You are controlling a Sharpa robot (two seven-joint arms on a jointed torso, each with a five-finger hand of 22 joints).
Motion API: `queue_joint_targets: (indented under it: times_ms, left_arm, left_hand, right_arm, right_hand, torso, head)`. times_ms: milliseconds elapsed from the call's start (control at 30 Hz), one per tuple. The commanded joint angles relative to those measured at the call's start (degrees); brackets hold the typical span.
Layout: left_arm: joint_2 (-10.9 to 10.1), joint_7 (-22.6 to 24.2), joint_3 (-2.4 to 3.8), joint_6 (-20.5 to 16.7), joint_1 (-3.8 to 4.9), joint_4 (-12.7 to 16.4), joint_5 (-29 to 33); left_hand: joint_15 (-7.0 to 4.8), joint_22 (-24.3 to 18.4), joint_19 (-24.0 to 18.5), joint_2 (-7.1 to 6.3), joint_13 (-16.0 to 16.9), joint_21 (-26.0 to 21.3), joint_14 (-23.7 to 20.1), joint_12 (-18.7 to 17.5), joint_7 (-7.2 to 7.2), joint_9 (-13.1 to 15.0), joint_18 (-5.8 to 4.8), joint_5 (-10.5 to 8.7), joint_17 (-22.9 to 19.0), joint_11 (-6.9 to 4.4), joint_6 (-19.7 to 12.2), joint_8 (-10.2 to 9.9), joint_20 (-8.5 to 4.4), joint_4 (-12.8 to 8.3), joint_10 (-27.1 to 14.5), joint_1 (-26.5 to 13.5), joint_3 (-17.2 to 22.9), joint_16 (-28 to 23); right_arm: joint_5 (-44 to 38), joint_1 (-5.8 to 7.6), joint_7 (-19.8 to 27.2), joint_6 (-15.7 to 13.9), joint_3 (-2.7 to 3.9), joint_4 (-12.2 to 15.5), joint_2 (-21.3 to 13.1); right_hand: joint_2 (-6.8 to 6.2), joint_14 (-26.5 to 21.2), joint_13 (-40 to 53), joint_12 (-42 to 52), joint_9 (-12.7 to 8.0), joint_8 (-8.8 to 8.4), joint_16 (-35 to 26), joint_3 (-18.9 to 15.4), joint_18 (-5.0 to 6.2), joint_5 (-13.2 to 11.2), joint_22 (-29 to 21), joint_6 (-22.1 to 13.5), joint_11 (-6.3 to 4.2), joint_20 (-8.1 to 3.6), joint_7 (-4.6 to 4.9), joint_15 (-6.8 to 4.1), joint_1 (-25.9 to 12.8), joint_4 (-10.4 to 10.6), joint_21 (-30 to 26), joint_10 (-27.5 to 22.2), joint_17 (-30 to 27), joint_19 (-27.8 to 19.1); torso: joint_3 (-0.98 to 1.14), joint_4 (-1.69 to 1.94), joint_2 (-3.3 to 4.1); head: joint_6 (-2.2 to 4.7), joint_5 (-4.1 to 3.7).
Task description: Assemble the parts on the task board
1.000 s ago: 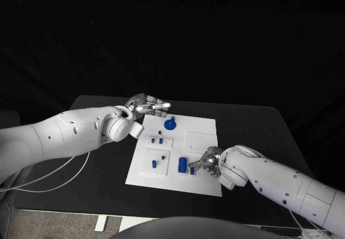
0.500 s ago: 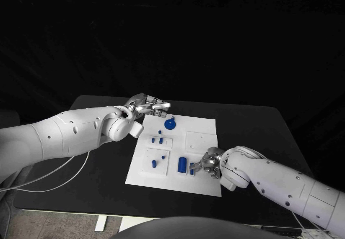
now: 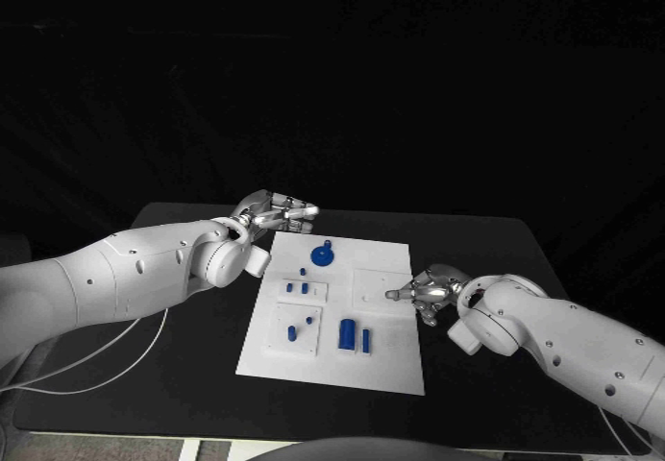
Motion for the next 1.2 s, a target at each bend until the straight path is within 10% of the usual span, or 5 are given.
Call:
queue_joint_targets:
  times_ms: [33, 833, 867, 933, 1200]
  left_arm:
    - [0.35, 5.15, 0.05, -3.85, 0.02, -0.46, 4.49]
    - [5.45, 5.48, 0.15, -2.06, -0.67, -9.21, 9.75]
    - [5.08, 4.55, 0.1, -2.72, -0.56, -8.7, 8.29]
    - [5.03, 4.59, 0.17, -2.92, -0.62, -8.5, 8.3]
    - [3.43, 5.73, 2.37, -9.45, -2.35, -1.85, 8.44]
  left_hand:
    - [-0.08, 0.01, 0.36, 1.01, -0.02, 0.32, 0.5, -0.29, -0.1, 0.0, -0.19, 0.49, -0.03, -0.07, 0.53, -0.06, -0.12, -0.83, 0.77, 0.09, -0.46, -0.17]
    - [-0.09, -0.11, 0.79, 3.34, -0.04, 0.71, -0.92, -0.42, -1.12, -0.05, 0.77, 0.8, -0.54, -0.68, 0.15, -0.07, 0.32, -2.25, -0.22, 0.25, -1.95, -0.26]
    - [-7.09, -5.3, -55.5, 0.78, -3.38, -6.74, -20.5, -3.76, -8.08, -3.62, -1.74, -5.39, -4.21, -7.57, -17.56, -3.72, -6.33, 0.12, -19.57, -22.6, 6.7, -3.72]
    - [-7.09, -5.3, -55.5, 0.78, -3.38, -6.74, -22.22, -3.76, -8.08, -3.62, -1.74, -5.39, -4.21, -7.57, -59.17, -3.72, -6.33, 0.12, -20.97, -24.49, 6.7, -3.72]
    - [-7.09, -5.3, -55.5, 0.78, -3.38, -6.74, -66.07, -3.76, -8.08, -3.62, -1.74, -5.39, -4.21, -7.57, -59.17, -3.72, -6.33, 0.12, -63.6, -75.63, 6.7, -3.72]
  right_arm:
    - [8.63, 0.54, 14.34, -3.71, 1.05, -2.37, 0.21]
    - [28.24, 3.31, 39.77, 0.9, 8.21, -26.25, 8.39]
    - [25.62, 3.32, 35.85, -0.78, 8.12, -26.21, 8.26]
    - [25.78, 3.37, 35.94, -0.98, 7.99, -26.0, 8.18]
    - [30.94, 5.06, 38.85, -7.34, 4.0, -19.35, 5.65]
  right_hand:
    - [0.57, -2.05, -5.36, -7.88, -0.1, -0.01, -4.11, -0.28, 1.12, 1.75, -1.77, -0.76, 0.29, 0.4, 0.27, 0.33, 1.2, -1.4, -13.74, -4.02, -3.45, -3.12]
    - [6.39, -19.44, -61.41, -45.29, -0.72, -0.39, -46.12, -1.62, 3.9, 5.38, -71.06, -14.5, 9.38, 15.22, 3.3, 12.34, 2.66, -10.59, -26.67, -15.41, -51.03, -26.34]
    - [2.46, -37.69, -64.73, -48.73, -4.0, -3.66, -49.64, -4.3, -3.46, -11.32, -74.93, -65.26, 1.01, 5.77, -4.38, 4.57, -17.72, 1.07, -31.66, -32.92, -54.49, -82.61]
    - [2.46, -39.56, -64.73, -48.73, -4.0, -3.66, -49.64, -4.3, -3.46, -11.32, -74.93, -65.26, 1.01, 5.77, -4.38, 4.57, -19.45, 1.07, -31.66, -74.46, -54.49, -82.61]
    - [2.46, -80.87, -64.73, -48.73, -4.0, -3.66, -49.64, -4.3, -3.46, -11.32, -74.93, -65.26, 1.01, 5.77, -4.38, 4.57, -65.3, 1.07, -31.66, -74.46, -54.49, -82.61]
  torso:
    - [0.09, -0.28, -0.48]
    - [1.62, -0.02, -2.18]
    - [1.29, -0.07, -2.05]
    - [1.31, 0.01, -2.07]
    - [2.05, 2.45, -2.84]
  head:
    - [1.54, -0.44]
    - [8.57, 0.11]
    - [7.85, -0.24]
    - [7.88, -0.34]
    - [9.04, -3.62]
